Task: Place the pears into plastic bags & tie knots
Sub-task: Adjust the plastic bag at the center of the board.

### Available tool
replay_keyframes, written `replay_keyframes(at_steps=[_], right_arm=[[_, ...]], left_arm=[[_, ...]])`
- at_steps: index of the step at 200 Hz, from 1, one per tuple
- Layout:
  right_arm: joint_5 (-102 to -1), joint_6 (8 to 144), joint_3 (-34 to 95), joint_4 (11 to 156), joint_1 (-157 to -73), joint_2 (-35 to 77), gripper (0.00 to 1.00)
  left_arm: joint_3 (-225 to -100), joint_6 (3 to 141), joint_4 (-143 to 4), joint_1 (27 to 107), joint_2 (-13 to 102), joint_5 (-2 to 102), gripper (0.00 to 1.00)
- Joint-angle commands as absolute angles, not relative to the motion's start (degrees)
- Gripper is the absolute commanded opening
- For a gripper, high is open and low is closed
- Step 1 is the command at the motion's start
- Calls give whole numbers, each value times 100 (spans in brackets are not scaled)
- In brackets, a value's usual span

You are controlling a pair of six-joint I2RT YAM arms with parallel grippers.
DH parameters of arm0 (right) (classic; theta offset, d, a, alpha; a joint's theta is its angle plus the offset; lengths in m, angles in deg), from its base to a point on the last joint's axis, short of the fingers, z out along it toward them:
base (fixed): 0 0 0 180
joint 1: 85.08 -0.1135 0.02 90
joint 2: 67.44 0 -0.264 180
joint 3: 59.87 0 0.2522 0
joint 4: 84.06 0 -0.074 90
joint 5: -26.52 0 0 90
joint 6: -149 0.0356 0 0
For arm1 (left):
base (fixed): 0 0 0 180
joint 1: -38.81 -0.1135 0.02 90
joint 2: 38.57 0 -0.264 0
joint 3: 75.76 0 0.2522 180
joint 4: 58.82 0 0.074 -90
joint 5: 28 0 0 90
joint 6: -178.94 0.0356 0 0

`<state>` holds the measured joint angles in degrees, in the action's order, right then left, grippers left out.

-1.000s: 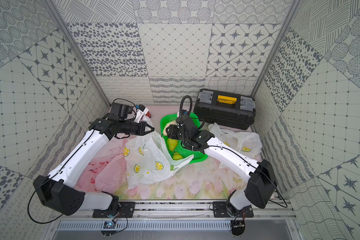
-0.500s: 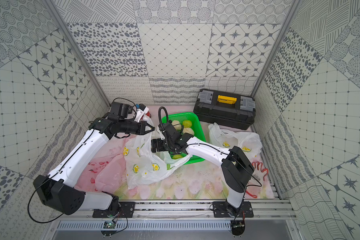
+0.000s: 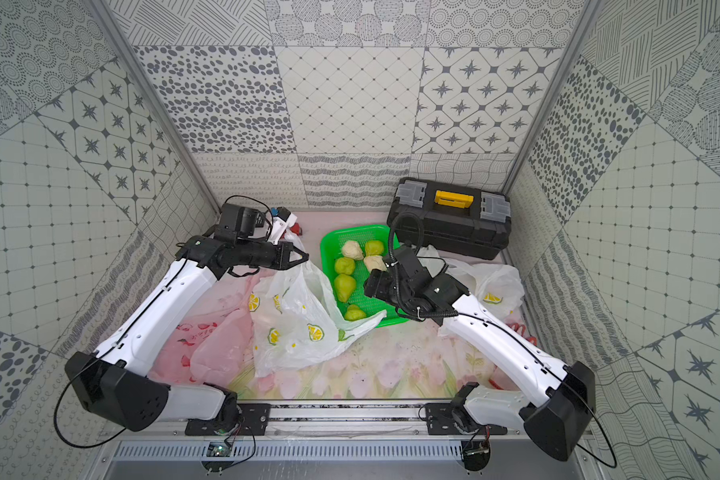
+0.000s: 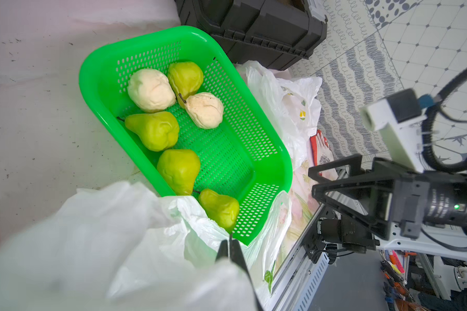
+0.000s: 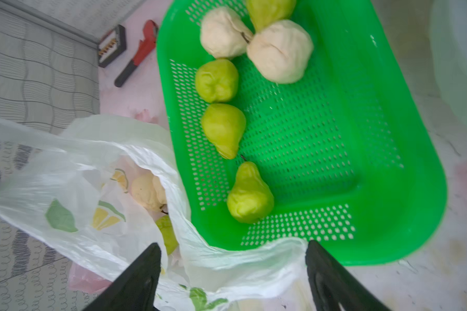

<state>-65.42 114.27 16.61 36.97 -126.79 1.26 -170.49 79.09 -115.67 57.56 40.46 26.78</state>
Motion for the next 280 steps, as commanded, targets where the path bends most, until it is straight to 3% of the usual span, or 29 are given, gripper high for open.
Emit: replay_keyframes(at_steps=[1,33,52,91,119,170,208,263,280], right_arm=[[-6657,12186,1262,3356,-12731,343,82],[-6536,12417,968,3882,-12815,508,74],[-6499,12362,898,4158,-12819,710,64],[-6365,12176,1099,4591,-12946,794,16],[-6472,11481,1876,4335,-13175,619,0],[-5701,9936,4073,3804,-13289,1106,0],[-5127,9253,5644,3329,-13227,1803,0],[-4986,9219,5773,3282,-12753,2196,0],[-4891,9231,5822,3400,-12683,2181,5]], left_arm=[[-17127,8050,-11652,5755,4027,2693,0],[-17117,8006,-11669,5762,3978,2667,0],[-17066,7972,-11658,5762,3926,2650,0],[-17083,7913,-11711,5763,3729,2872,0],[-17221,7914,-11950,5756,3489,3233,0],[-17654,7681,-12528,5755,2882,4372,0],[-17790,7605,-12760,5756,2336,4468,0],[-17084,7286,-12571,5762,2135,3959,0],[-17148,7319,-12438,5758,2150,3630,0]])
